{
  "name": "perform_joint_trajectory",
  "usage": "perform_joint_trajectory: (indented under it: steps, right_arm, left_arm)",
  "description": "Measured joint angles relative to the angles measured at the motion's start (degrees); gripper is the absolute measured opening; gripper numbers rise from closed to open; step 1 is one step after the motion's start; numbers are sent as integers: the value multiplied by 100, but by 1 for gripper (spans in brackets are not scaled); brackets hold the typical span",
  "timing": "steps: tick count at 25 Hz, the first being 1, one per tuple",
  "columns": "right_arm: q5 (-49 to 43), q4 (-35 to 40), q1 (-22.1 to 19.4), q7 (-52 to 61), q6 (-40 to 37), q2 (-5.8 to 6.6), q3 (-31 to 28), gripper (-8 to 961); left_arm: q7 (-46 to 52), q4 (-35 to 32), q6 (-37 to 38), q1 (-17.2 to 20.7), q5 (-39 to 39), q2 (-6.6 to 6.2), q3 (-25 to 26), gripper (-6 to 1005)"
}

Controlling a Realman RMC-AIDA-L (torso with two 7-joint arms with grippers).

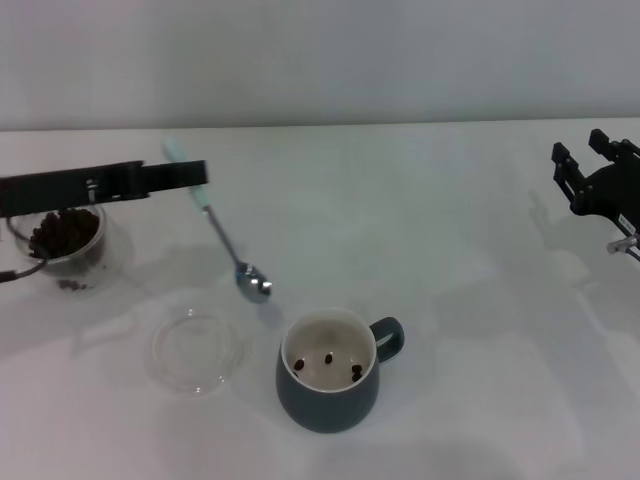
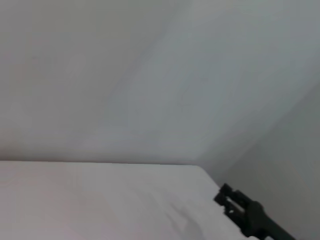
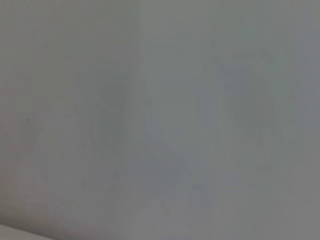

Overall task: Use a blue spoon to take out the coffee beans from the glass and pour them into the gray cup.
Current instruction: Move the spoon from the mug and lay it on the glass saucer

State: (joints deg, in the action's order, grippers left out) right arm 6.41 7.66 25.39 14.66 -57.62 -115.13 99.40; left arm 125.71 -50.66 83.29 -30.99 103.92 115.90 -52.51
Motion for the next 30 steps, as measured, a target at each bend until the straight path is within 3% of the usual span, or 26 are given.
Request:
perform_joint_trajectory:
  steps: [12, 30]
  right_arm:
    - [-12, -1, 25, 10, 64, -9, 0, 499]
    - [-47, -1, -5, 21, 76, -9, 37, 499]
  left_arm:
    - [-85, 283, -552, 311, 609, -70, 176, 127]
    - [-278, 1038, -846, 244, 938, -23, 223, 127]
